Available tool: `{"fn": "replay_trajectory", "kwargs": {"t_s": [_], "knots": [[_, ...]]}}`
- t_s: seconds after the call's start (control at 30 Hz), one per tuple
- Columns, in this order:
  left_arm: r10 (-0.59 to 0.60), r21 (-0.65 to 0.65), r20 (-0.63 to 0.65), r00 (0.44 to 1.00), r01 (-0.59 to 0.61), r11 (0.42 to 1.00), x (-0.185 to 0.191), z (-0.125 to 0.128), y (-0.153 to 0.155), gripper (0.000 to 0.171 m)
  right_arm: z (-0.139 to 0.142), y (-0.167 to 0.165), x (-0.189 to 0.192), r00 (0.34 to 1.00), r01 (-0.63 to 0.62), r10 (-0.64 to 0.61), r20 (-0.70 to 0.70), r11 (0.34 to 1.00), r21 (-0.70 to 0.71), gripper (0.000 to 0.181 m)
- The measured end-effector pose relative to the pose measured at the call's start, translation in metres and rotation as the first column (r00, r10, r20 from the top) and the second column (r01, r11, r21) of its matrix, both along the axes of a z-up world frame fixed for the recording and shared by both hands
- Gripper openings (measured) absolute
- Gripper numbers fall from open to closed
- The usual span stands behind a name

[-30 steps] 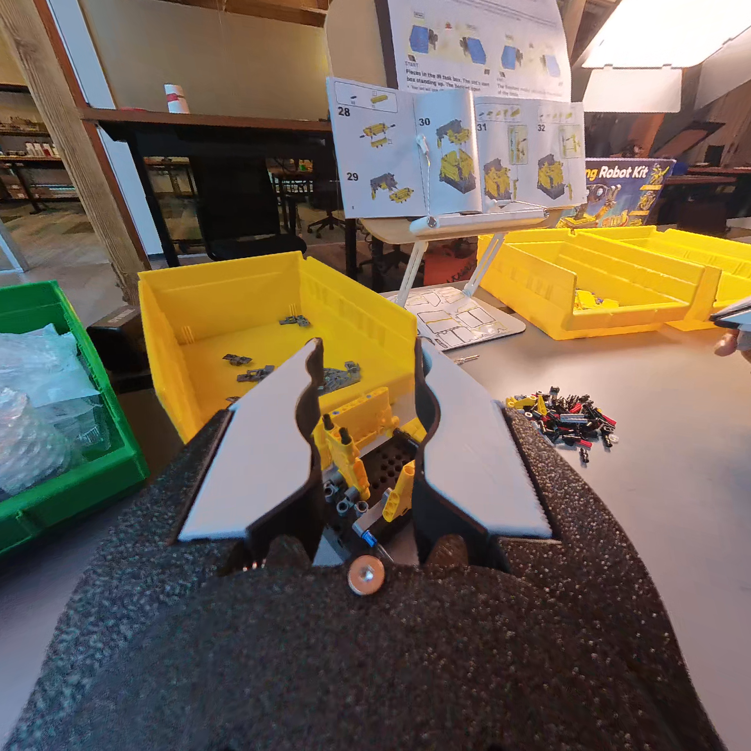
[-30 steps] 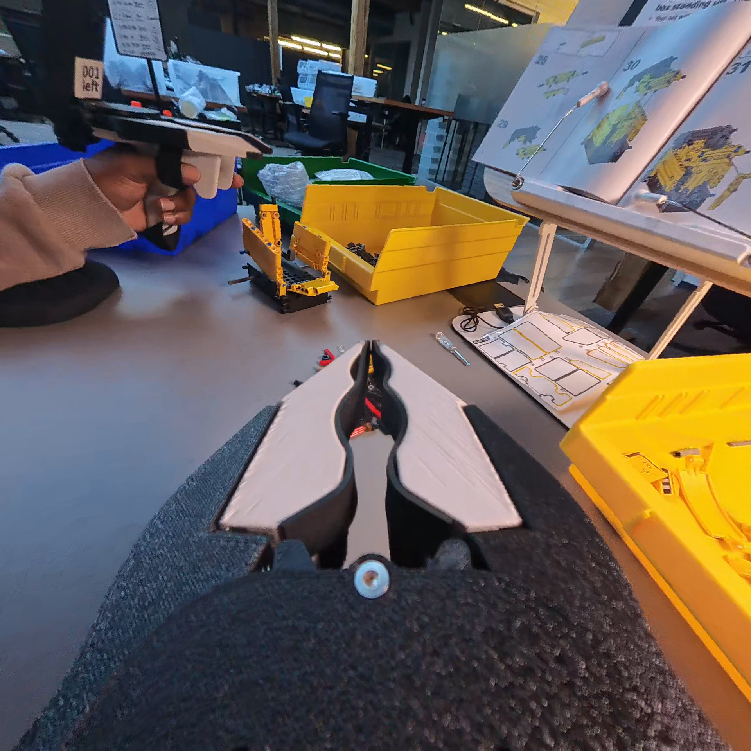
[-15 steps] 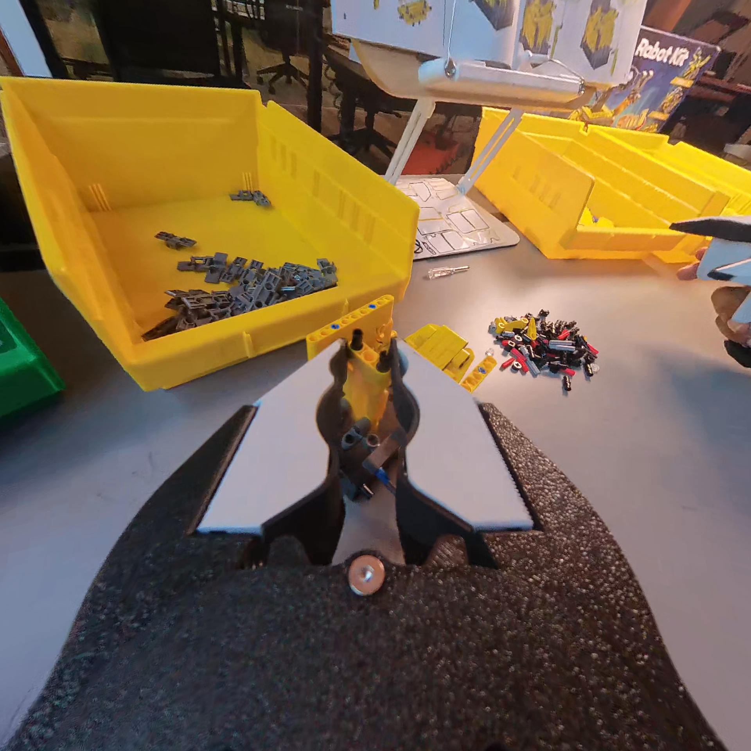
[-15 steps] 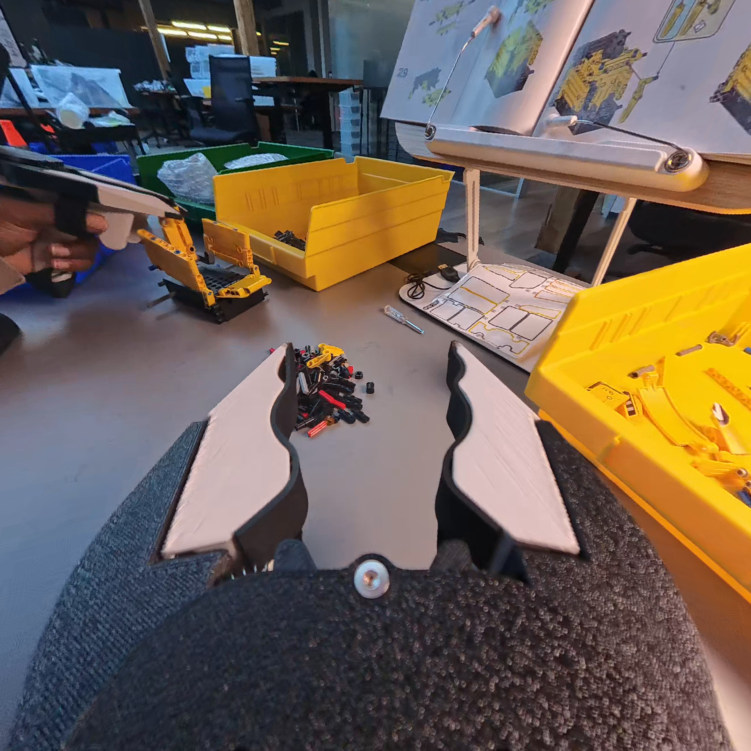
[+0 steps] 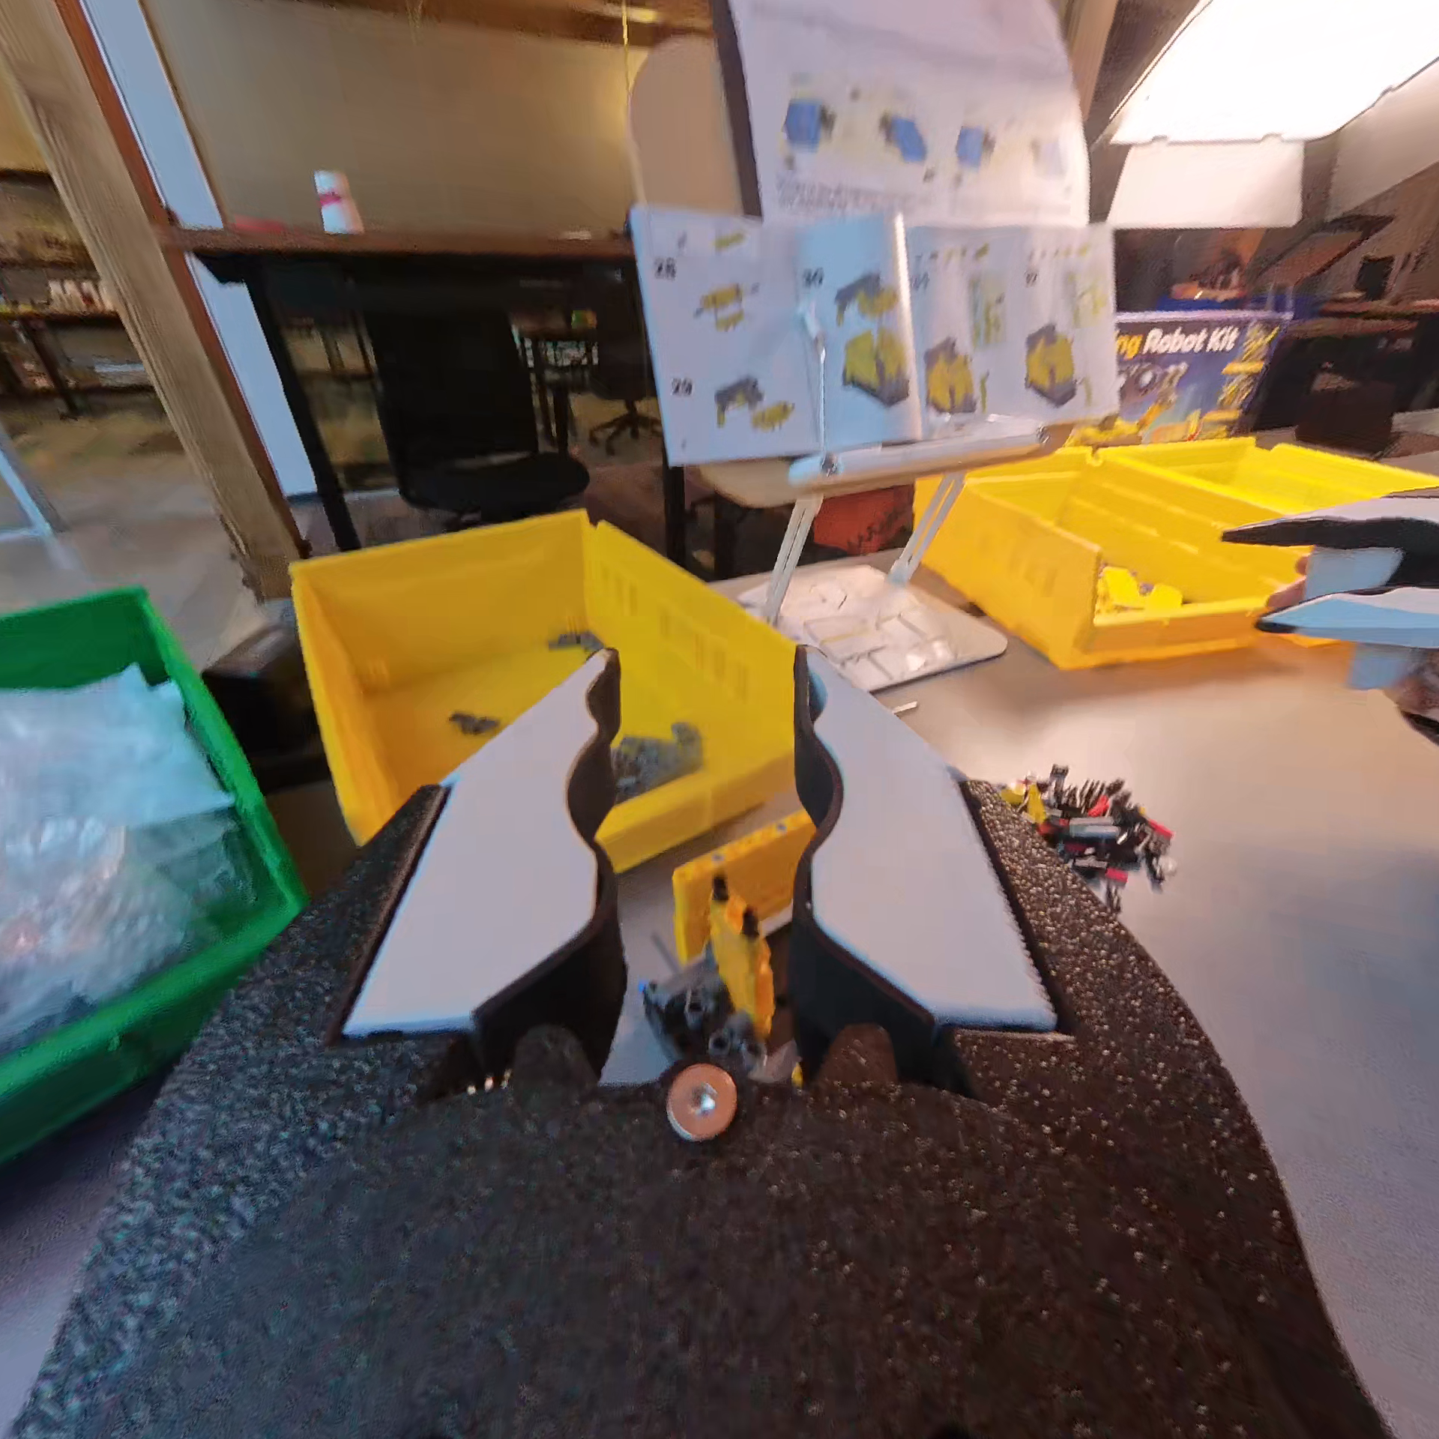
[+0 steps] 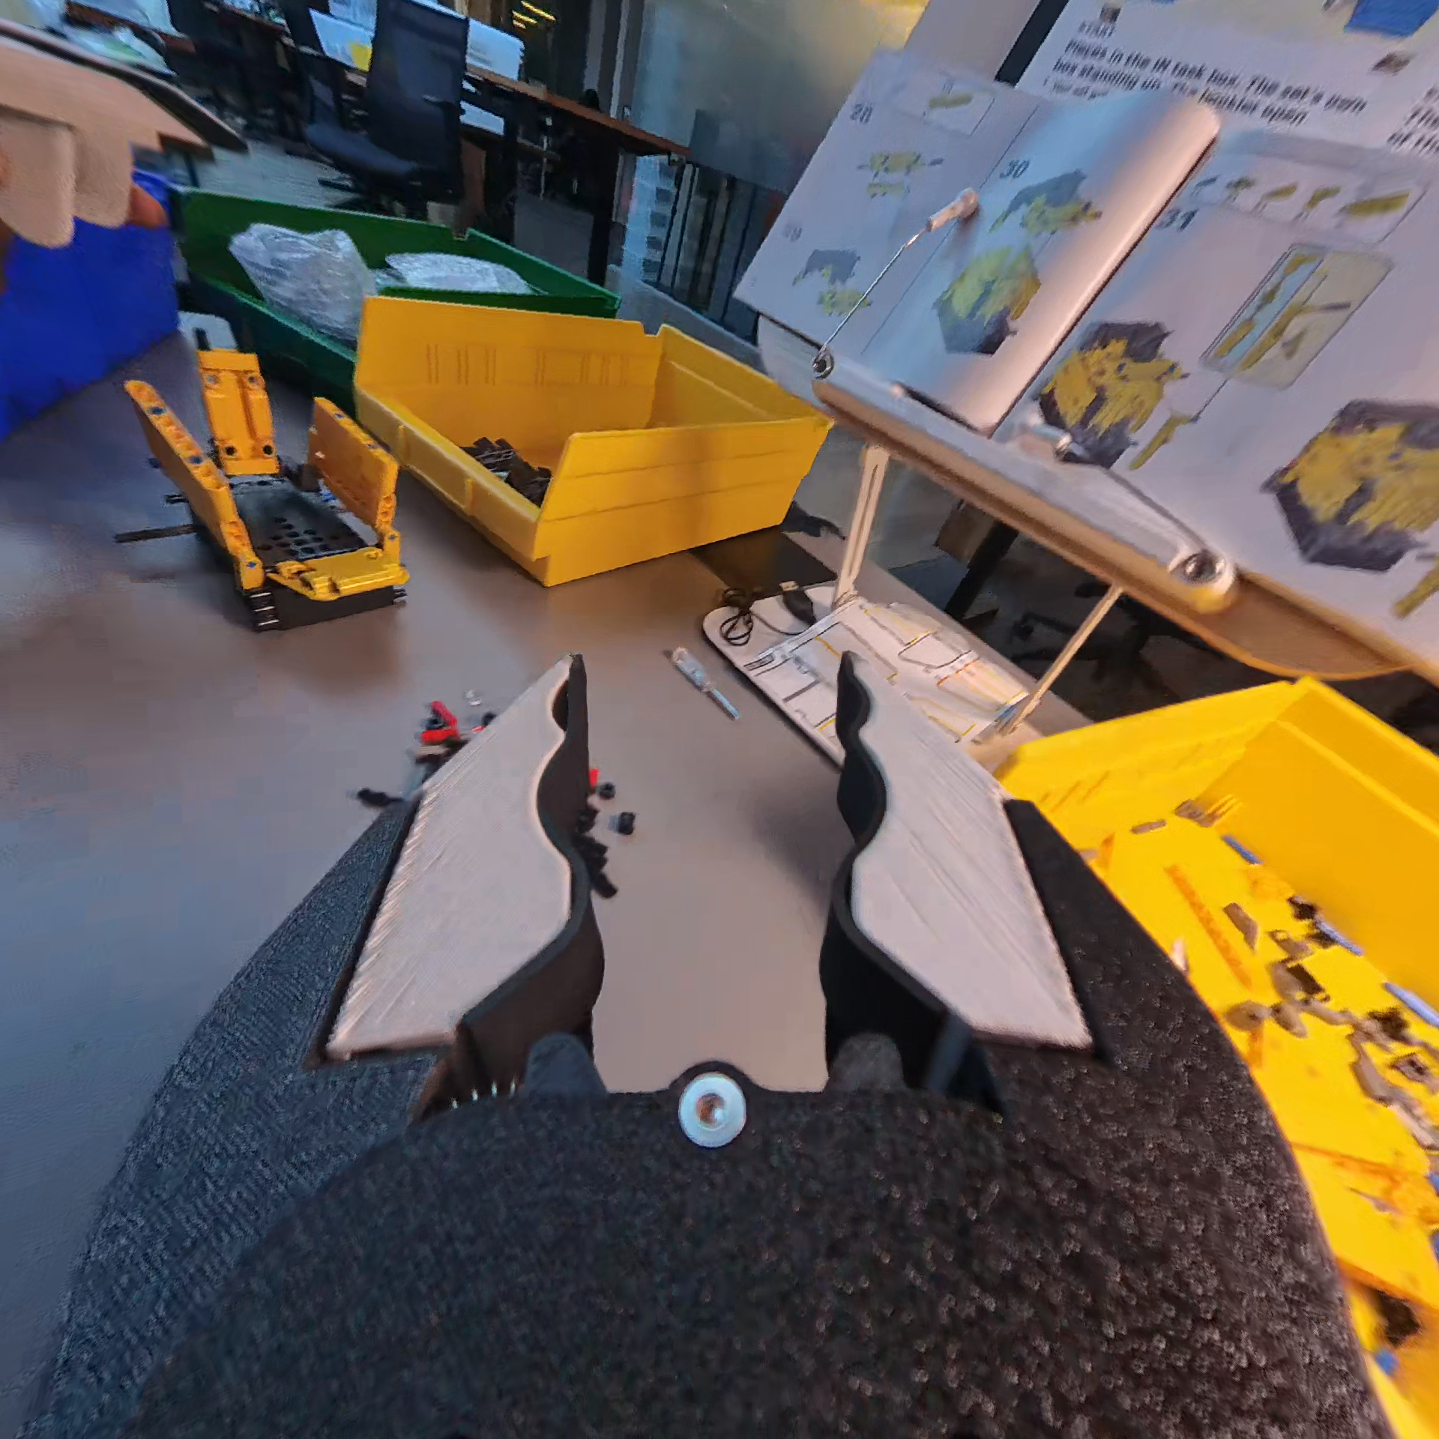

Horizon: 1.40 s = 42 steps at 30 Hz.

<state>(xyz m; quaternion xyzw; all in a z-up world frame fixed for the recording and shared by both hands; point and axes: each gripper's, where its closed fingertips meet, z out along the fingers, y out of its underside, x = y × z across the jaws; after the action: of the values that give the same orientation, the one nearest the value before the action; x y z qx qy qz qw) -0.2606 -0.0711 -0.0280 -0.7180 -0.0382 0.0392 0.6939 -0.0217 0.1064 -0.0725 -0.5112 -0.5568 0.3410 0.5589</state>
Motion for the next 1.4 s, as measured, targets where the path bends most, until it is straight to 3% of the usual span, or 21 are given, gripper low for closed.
{"fn": "replay_trajectory", "kwargs": {"t_s": [0.1,0.27,0.37,0.5,0.6,0.67,0.73,0.8,0.93,1.03,1.17,1.4], "knots": [[-0.089,0.004,0.000,0.996,0.089,0.996,0.020,0.033,0.039,0.043,0.032,0.028,-0.022,0.999,0.043,-0.042,-0.012,0.997,0.062,0.056],[-0.274,0.037,0.216,0.937,0.273,0.961,0.045,0.077,0.151,0.042,0.076,0.088,-0.075,0.994,0.108,-0.108,0.002,0.993,0.048,0.058],[-0.252,-0.003,0.324,0.912,0.267,0.964,0.040,0.071,0.223,0.045,0.082,0.125,-0.099,0.983,0.176,-0.178,0.045,0.984,0.038,0.060],[-0.099,-0.181,0.138,0.985,0.124,0.976,0.027,0.034,0.284,0.041,0.069,0.164,-0.108,0.952,0.277,-0.285,0.114,0.958,0.078,0.050],[-0.015,-0.207,-0.122,0.992,-0.010,0.978,0.017,0.032,0.290,0.009,0.067,0.174,-0.102,0.943,0.304,-0.320,0.097,0.941,0.148,0.033],[-0.006,-0.200,-0.153,0.988,-0.026,0.979,0.016,0.030,0.285,0.003,0.065,0.172,-0.100,0.945,0.293,-0.314,0.093,0.938,0.185,0.032],[0.026,-0.174,-0.061,0.998,-0.036,0.984,0.004,0.027,0.277,0.004,0.061,0.171,-0.097,0.944,0.291,-0.315,0.096,0.935,0.203,0.031],[-0.001,-0.131,0.150,0.989,0.021,0.991,-0.002,0.022,0.269,0.005,0.060,0.171,-0.096,0.950,0.283,-0.302,0.083,0.942,0.182,0.029],[-0.023,-0.058,0.425,0.905,0.052,0.997,-0.008,0.004,0.253,0.008,0.060,0.171,-0.096,0.952,0.280,-0.292,0.089,0.952,0.124,0.029],[-0.063,-0.041,0.594,0.802,0.108,0.993,-0.007,-0.013,0.243,0.011,0.060,0.171,-0.097,0.945,0.299,-0.311,0.099,0.947,0.119,0.030],[-0.073,-0.024,0.631,0.773,0.114,0.993,-0.003,-0.020,0.237,0.016,0.071,0.159,-0.107,0.948,0.301,-0.312,0.067,0.944,0.135,0.043],[-0.046,0.041,0.632,0.773,0.026,0.999,-0.014,-0.011,0.216,0.027,0.099,0.138,-0.155,0.948,0.314,-0.319,-0.003,0.931,0.186,0.087]]}}
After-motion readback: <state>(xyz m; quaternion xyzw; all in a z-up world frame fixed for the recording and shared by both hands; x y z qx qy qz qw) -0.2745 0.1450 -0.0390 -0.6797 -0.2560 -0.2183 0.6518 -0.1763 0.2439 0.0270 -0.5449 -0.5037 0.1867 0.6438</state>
